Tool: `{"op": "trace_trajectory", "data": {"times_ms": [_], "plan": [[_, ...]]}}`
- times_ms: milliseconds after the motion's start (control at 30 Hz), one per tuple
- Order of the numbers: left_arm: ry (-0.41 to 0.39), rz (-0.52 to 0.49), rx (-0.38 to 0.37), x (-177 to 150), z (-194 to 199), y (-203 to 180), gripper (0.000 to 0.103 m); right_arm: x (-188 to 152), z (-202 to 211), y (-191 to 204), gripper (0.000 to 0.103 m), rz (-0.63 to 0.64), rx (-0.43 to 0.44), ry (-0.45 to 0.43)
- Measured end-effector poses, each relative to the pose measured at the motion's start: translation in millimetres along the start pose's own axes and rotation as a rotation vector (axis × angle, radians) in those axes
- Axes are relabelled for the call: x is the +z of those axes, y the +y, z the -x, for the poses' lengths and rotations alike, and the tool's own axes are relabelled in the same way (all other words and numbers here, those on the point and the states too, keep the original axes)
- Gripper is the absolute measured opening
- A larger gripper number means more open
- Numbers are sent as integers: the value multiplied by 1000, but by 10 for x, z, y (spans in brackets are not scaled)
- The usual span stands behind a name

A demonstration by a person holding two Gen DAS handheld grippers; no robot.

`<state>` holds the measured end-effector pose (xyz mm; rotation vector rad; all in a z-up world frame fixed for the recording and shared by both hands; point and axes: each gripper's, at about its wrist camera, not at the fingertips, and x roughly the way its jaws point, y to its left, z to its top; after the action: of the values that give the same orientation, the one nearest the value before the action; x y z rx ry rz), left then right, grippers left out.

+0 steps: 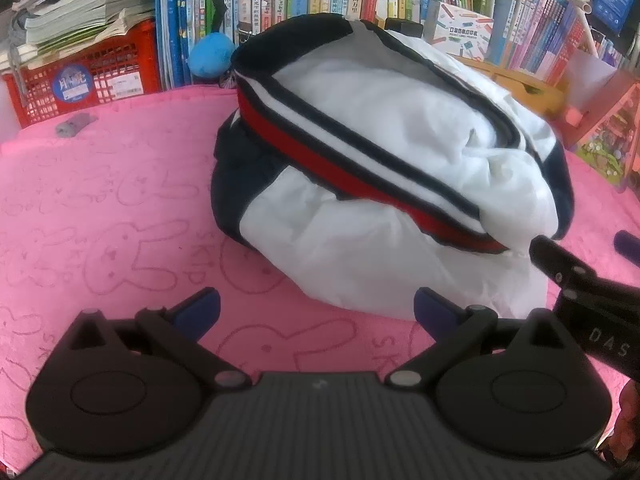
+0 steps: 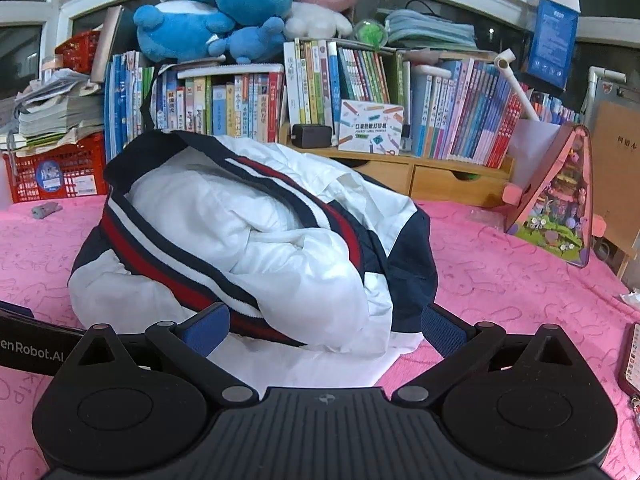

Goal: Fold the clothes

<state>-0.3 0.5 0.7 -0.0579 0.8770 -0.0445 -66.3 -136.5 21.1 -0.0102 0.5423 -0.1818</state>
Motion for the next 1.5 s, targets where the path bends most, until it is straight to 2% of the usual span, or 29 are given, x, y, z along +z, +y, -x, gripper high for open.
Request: {"op": "trace_trajectory", "data": {"times_ms": [367,1500], "plan": [[11,-13,16,-22,3,-37,103,-62,6,42,103,-6,-20,-20],[27,-30,24,-79,31,-67,103,-65,38,-57,103,-26,-14,7]]}}
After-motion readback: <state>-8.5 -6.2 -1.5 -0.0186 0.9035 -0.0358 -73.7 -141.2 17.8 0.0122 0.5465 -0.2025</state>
